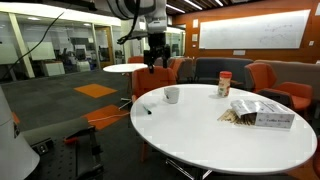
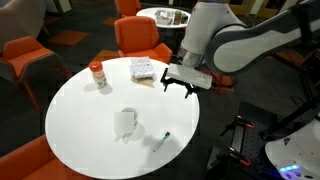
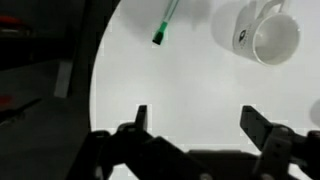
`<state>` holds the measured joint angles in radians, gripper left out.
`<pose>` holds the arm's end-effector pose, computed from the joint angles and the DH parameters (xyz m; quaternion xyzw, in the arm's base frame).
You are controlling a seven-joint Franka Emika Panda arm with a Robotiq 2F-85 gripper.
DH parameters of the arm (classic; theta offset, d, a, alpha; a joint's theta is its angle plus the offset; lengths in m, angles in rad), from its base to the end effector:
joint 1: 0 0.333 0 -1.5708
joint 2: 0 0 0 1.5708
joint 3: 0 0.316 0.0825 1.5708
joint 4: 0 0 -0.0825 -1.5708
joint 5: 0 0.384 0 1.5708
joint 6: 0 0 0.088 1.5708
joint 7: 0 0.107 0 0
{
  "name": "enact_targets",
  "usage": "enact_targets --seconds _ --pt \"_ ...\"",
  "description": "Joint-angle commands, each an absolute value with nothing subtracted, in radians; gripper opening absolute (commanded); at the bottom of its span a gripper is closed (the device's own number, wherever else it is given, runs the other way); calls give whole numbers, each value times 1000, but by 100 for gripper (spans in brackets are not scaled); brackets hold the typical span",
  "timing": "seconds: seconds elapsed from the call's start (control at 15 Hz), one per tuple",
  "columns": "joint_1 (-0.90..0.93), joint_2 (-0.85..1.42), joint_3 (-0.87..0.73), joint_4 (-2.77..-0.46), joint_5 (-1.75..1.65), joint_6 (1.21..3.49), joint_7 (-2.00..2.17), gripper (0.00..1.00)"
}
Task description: Remove the pen from the mug and put it on the table
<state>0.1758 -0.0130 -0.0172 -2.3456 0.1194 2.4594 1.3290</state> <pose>0.5076 0.0811 0.3497 -0.8062 0.5868 -0.0191 0.0727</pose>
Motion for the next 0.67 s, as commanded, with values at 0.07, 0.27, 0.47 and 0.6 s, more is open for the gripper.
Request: enact_targets --seconds 0.07,0.27,0.47,0.6 --pt "123 -65 33 -2346 90 2324 1282 100" --pt "116 -64 59 -2341 36 2252 1284 100" --pt "116 -60 77 -2342 3 2222 1296 100" --pt "115 -60 83 -2344 -12 2224 1308 100"
